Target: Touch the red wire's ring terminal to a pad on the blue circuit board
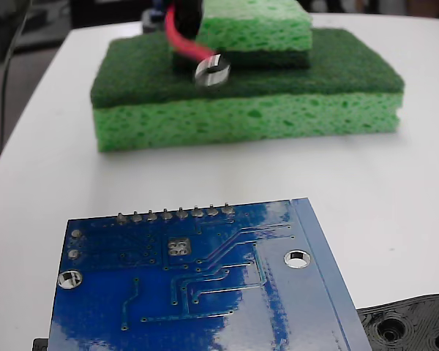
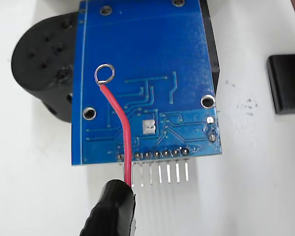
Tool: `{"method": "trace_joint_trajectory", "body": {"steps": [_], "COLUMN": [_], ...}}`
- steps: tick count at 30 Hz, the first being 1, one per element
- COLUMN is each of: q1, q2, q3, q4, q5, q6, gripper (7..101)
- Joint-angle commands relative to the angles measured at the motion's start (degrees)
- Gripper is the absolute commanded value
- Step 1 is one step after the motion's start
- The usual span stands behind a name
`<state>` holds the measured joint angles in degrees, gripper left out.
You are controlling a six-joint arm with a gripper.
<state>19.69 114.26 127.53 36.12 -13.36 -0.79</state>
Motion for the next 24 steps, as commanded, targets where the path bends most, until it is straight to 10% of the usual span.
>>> {"method": "trace_joint_trajectory", "body": {"steps": [1, 24], "q1": [0.0, -1.1], "q2": [-0.7, -5.4], "q3": [-0.6, -0.4], "q4": [-0.5, -2.1], "q5": [0.2, 2.5], "q6": [0.4, 3.0], "gripper": [100.3, 100.3]}}
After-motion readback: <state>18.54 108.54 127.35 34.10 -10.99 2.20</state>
